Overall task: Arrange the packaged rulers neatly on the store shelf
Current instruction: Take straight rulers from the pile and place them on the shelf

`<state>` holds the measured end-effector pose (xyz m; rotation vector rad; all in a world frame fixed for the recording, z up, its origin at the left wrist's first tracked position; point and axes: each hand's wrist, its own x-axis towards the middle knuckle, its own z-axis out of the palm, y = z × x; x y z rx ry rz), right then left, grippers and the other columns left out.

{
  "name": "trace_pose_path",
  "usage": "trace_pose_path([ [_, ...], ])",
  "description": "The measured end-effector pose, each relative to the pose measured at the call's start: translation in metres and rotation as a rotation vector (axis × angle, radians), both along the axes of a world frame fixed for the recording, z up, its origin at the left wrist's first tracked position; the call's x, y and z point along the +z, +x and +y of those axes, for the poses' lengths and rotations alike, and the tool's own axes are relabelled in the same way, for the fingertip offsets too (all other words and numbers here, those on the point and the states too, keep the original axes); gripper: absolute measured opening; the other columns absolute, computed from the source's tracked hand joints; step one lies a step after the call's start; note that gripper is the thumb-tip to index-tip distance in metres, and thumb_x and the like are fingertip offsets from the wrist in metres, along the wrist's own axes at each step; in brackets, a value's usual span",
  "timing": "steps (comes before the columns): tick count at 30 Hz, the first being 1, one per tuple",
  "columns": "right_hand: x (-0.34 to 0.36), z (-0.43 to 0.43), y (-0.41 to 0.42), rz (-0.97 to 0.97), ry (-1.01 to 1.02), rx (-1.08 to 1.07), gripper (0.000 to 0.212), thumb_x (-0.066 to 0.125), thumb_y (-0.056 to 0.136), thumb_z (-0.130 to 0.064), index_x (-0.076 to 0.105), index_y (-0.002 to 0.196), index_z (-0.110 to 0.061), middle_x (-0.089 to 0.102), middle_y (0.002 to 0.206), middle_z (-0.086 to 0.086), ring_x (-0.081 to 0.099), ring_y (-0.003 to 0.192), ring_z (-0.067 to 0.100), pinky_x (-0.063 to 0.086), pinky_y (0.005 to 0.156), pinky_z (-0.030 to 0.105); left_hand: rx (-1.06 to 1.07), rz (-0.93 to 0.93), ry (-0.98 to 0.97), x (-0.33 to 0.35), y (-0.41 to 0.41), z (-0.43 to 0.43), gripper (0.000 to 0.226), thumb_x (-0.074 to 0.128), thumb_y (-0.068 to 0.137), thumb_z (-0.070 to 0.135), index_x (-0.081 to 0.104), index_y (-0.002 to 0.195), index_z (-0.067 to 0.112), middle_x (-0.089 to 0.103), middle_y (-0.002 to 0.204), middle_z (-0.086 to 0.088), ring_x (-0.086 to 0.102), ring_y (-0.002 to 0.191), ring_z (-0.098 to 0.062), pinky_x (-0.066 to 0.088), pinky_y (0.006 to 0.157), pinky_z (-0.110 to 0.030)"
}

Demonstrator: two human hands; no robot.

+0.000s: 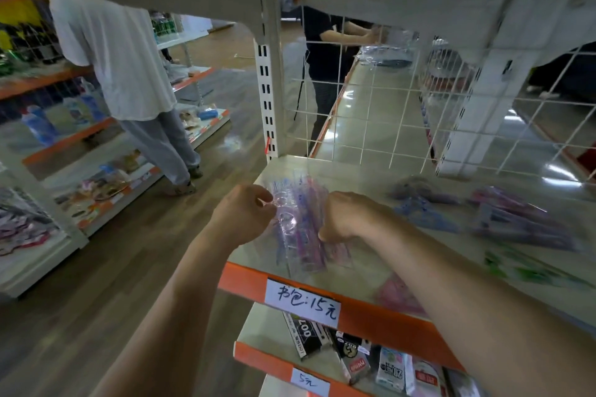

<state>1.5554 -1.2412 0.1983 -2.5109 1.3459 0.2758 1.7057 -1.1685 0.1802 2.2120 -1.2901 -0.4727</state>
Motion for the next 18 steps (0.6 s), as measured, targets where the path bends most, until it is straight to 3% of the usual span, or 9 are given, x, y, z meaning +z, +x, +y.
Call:
trace_pose_path([
  [3, 0.002, 0.002, 0.000, 0.006, 0.018, -0.033, 0.026, 0.062, 0.082, -0.019, 0.058, 0.107, -0.019, 0.064, 0.111, 0.010, 0.063, 0.097, 0.027, 0.038, 0.065, 0.023, -0.032, 0.005, -0.040, -0.001, 0.004, -0.003, 0.025, 0.059, 0.090, 0.024, 0.067, 0.112, 0.016, 0.066, 0.107, -0.005, 0.060, 0.090, -0.021, 0.048, 0.080, -0.029],
  [5, 0.001, 0.002, 0.000, -0.006, 0.023, -0.071, 0.026, 0.061, 0.083, -0.022, 0.060, 0.107, -0.012, 0.064, 0.112, 0.011, 0.063, 0.095, 0.027, 0.039, 0.064, 0.023, -0.063, 0.013, -0.050, 0.000, 0.005, -0.005, 0.025, 0.058, 0.091, 0.023, 0.067, 0.113, 0.015, 0.066, 0.108, -0.005, 0.056, 0.085, -0.017, 0.045, 0.078, -0.027],
  [8, 0.000, 0.001, 0.001, -0.003, 0.074, -0.096, 0.030, 0.059, 0.090, -0.035, 0.051, 0.077, -0.009, 0.059, 0.083, 0.007, 0.053, 0.060, 0.018, 0.035, 0.048, 0.023, -0.100, 0.018, -0.053, 0.000, 0.007, -0.007, 0.027, 0.057, 0.092, 0.024, 0.065, 0.116, 0.016, 0.064, 0.109, -0.002, 0.056, 0.091, -0.016, 0.045, 0.082, -0.028],
  [10, 0.002, 0.000, 0.005, 0.010, 0.099, -0.127, 0.040, 0.061, 0.090, -0.037, 0.041, 0.065, -0.013, 0.051, 0.065, 0.003, 0.049, 0.050, 0.014, 0.037, 0.047, 0.022, -0.117, 0.020, -0.063, -0.002, 0.008, -0.009, 0.026, 0.057, 0.092, 0.024, 0.066, 0.115, 0.016, 0.063, 0.107, -0.001, 0.055, 0.091, -0.015, 0.043, 0.080, -0.026],
  [14, 0.004, -0.003, 0.012, -0.014, 0.181, -0.192, 0.032, 0.066, 0.087, -0.027, 0.048, 0.068, -0.008, 0.057, 0.062, 0.008, 0.058, 0.052, 0.022, 0.052, 0.058, 0.030, -0.129, 0.038, -0.074, -0.004, 0.008, -0.014, 0.026, 0.059, 0.090, 0.023, 0.067, 0.114, 0.016, 0.065, 0.110, -0.002, 0.058, 0.095, -0.017, 0.045, 0.082, -0.026],
  [18, 0.006, 0.002, 0.019, 0.034, 0.145, -0.191, 0.029, 0.062, 0.088, -0.030, 0.049, 0.076, -0.007, 0.053, 0.067, 0.005, 0.054, 0.054, 0.019, 0.046, 0.056, 0.026, -0.147, 0.054, -0.073, -0.003, 0.010, -0.015, 0.026, 0.058, 0.090, 0.022, 0.066, 0.114, 0.015, 0.065, 0.111, -0.002, 0.059, 0.099, -0.019, 0.047, 0.089, -0.031],
])
